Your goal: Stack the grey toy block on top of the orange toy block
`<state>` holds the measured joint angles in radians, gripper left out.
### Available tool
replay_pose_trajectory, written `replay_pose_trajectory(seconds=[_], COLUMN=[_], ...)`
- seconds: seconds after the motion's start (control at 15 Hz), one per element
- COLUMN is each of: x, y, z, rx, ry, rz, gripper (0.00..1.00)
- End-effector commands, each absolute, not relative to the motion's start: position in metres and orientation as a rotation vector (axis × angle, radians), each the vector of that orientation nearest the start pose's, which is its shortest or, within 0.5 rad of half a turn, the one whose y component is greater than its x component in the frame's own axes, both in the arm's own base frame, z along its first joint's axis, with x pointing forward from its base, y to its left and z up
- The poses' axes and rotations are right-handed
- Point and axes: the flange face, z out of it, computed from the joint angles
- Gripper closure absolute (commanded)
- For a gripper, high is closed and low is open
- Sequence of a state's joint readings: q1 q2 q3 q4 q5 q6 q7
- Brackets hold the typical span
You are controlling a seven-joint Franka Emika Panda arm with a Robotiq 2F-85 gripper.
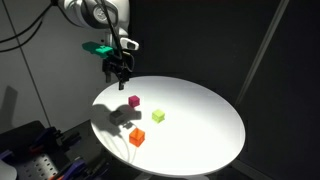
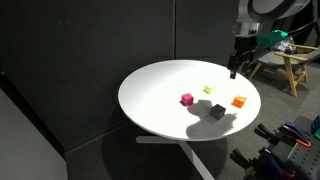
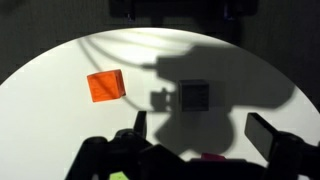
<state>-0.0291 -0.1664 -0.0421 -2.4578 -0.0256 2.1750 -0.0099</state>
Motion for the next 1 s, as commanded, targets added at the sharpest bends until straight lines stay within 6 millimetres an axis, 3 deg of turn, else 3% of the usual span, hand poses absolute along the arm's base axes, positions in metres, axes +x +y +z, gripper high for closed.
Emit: replay_pose_trajectory(seconds=[0.0, 0.67, 0.93], x=[0.453, 0.478, 0.488], y=[-0.035, -0.024, -0.019], z=[0.335, 0.291, 0.271], rx=[-3.138, -3.146, -3.153], ry=[0.017, -0.061, -0.017], rz=[0.207, 0.152, 0.127], gripper=[0.00, 0.00, 0.00])
